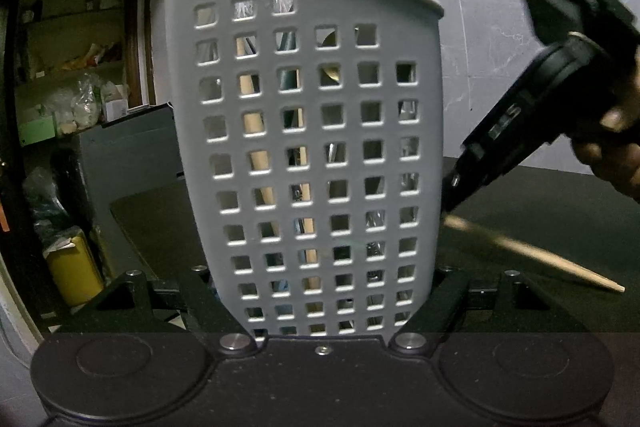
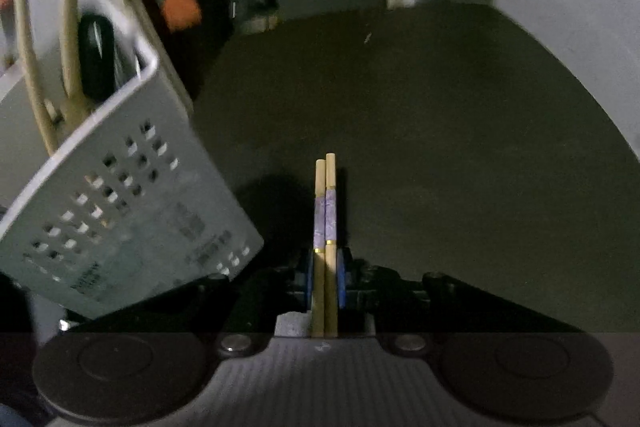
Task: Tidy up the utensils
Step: 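Lift the purple-banded chopsticks up over the caddy with the right tool, then lower the chopsticks into the caddy and open the right tool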
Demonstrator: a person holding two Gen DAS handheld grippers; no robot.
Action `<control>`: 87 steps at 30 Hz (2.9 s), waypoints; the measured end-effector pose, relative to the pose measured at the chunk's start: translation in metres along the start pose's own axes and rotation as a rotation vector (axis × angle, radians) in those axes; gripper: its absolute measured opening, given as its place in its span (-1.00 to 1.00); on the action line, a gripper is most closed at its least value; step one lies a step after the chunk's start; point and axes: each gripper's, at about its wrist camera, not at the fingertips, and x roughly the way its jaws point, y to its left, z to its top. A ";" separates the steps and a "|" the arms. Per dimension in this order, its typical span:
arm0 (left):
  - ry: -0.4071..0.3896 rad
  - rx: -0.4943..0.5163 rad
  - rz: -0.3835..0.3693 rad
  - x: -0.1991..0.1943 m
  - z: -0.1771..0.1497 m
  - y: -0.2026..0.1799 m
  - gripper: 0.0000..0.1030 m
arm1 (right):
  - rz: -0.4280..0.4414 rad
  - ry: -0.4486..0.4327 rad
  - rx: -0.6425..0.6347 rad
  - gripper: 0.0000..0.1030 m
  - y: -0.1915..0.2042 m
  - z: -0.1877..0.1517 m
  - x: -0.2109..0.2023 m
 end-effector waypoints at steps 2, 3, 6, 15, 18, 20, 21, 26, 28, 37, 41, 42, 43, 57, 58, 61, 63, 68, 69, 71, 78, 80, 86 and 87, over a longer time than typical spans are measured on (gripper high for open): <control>0.000 0.000 0.000 0.001 -0.001 0.000 0.52 | 0.038 -0.097 0.040 -0.75 -0.011 -0.011 -0.013; 0.000 0.001 0.001 0.001 -0.001 0.000 0.52 | 0.045 -0.148 0.049 -0.75 -0.014 -0.016 -0.018; 0.001 0.007 0.004 0.002 -0.002 -0.001 0.52 | 0.111 -0.321 0.092 -0.74 -0.022 -0.034 -0.039; 0.003 0.011 0.009 0.000 0.002 -0.007 0.52 | 0.220 -0.733 0.074 -0.74 -0.021 -0.042 -0.103; 0.003 0.011 0.009 0.000 0.002 -0.007 0.52 | 0.231 -0.812 0.038 -0.73 -0.011 -0.029 -0.123; 0.003 0.011 0.009 0.000 0.003 -0.007 0.52 | 0.236 -0.855 0.011 -0.73 -0.001 -0.019 -0.134; 0.003 0.011 0.009 0.000 0.003 -0.007 0.52 | 0.240 -0.876 0.000 -0.73 0.007 -0.014 -0.139; 0.003 0.011 0.009 0.000 0.002 -0.007 0.52 | 0.288 -0.958 -0.060 -0.73 0.035 0.010 -0.158; 0.002 0.012 0.008 0.000 0.003 -0.007 0.52 | 0.314 -0.980 -0.072 -0.73 0.046 0.020 -0.159; 0.002 0.011 0.007 -0.001 0.003 -0.007 0.52 | 0.383 -0.988 -0.087 -0.72 0.070 0.040 -0.126; 0.002 0.010 0.007 -0.001 0.003 -0.007 0.52 | 0.388 -0.991 -0.075 -0.72 0.071 0.034 -0.104; 0.002 0.010 0.007 -0.001 0.003 -0.007 0.52 | 0.389 -0.989 -0.071 -0.72 0.070 0.032 -0.100; 0.002 0.011 0.007 -0.001 0.003 -0.007 0.52 | 0.390 -0.990 -0.070 -0.72 0.070 0.029 -0.096; 0.002 0.010 0.008 -0.002 0.003 -0.007 0.52 | 0.356 -0.967 -0.098 -0.71 0.061 -0.004 -0.068; 0.002 0.010 0.008 -0.002 0.003 -0.007 0.52 | 0.354 -0.964 -0.100 -0.71 0.060 -0.007 -0.067; 0.003 0.010 0.008 -0.003 0.003 -0.006 0.52 | 0.354 -0.963 -0.114 -0.72 0.059 -0.015 -0.065; 0.003 0.011 0.011 -0.003 0.003 -0.007 0.52 | 0.354 -0.962 -0.117 -0.71 0.059 -0.018 -0.064; 0.003 0.012 0.012 -0.004 0.003 -0.008 0.52 | 0.361 -0.954 -0.118 -0.71 0.059 -0.025 -0.061; 0.003 0.011 0.012 -0.004 0.003 -0.007 0.52 | 0.359 -0.950 -0.122 -0.70 0.059 -0.026 -0.061; 0.003 0.012 0.012 -0.004 0.003 -0.007 0.52 | 0.353 -0.943 -0.129 -0.68 0.060 -0.028 -0.062; 0.003 0.001 0.009 -0.007 0.004 -0.006 0.52 | 0.326 -0.923 -0.146 0.08 0.064 -0.033 -0.071; 0.003 -0.001 0.010 -0.006 0.003 -0.006 0.52 | 0.322 -0.919 -0.150 0.09 0.065 -0.036 -0.073; -0.004 -0.011 0.009 -0.008 0.003 -0.005 0.58 | 0.305 -0.929 -0.131 0.45 0.062 -0.046 -0.084; -0.009 -0.012 0.008 -0.010 0.003 -0.005 0.62 | 0.299 -0.931 -0.128 0.56 0.062 -0.048 -0.086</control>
